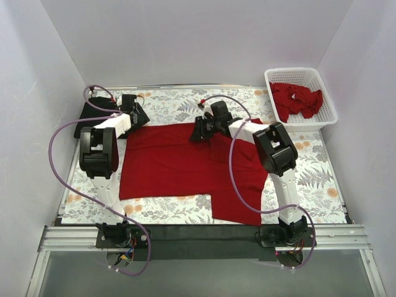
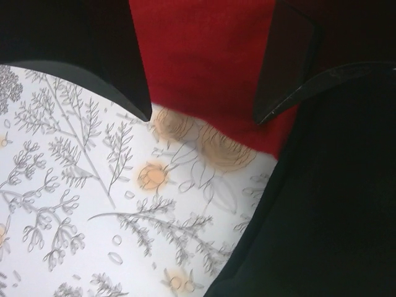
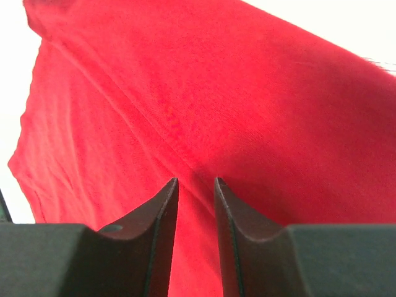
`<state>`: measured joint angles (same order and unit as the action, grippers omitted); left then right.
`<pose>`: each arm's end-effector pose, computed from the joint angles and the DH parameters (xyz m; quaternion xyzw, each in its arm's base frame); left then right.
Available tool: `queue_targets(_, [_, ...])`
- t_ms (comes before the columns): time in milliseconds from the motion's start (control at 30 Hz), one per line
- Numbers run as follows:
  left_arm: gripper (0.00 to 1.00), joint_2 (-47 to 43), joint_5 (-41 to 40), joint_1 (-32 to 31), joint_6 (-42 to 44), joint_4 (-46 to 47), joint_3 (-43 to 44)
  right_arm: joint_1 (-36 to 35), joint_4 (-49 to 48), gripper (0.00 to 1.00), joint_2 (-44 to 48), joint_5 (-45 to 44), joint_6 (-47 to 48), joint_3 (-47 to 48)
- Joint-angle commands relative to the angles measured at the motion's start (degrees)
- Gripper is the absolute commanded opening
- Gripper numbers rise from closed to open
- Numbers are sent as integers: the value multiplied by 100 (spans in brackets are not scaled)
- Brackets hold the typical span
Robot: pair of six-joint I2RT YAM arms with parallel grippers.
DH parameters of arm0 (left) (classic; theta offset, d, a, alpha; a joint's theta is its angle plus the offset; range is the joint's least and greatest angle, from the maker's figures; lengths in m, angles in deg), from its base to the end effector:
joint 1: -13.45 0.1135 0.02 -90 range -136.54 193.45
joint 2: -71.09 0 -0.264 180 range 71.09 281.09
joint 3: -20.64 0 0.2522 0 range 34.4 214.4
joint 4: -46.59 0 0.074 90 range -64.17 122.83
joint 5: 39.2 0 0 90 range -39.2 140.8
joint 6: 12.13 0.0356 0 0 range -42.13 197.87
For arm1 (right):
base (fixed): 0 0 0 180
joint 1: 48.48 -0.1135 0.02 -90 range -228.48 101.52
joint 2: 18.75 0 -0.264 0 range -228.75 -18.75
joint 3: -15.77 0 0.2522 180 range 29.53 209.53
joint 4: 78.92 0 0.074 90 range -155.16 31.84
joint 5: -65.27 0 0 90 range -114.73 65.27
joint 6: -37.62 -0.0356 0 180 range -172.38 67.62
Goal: Fold and stack the t-shirts
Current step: Fold the tshirt
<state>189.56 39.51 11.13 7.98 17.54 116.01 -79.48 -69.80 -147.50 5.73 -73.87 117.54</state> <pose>0.4446 -0.0110 0.1606 -0.5500 0.7646 -0.1150 0.3156 0.4146 0.2702 0.1433 -0.1899 0.8473 0.4034 0.2887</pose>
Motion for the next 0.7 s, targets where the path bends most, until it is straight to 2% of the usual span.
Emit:
queue_targets(0, [64, -930, -154, -4, 98, -238, -276, 85, 456, 33, 736, -408, 540, 252])
queue_targets(200, [65, -1818, -313, -312, 19, -211, -1030, 454, 623, 33, 1422, -901, 673, -362])
queue_targets(267, [62, -1898, -277, -330, 2, -203, -1216, 621, 623, 33, 1537, -919, 656, -521])
queue_targets(367, [56, -1828, -321, -330, 36, -211, -1463, 946, 631, 33, 1598, -945, 603, -828])
queue_targets(667, [47, -1407, -839, -295, -183, -246, -1849, 1921, 623, 32, 1485, -1331, 612, -1400])
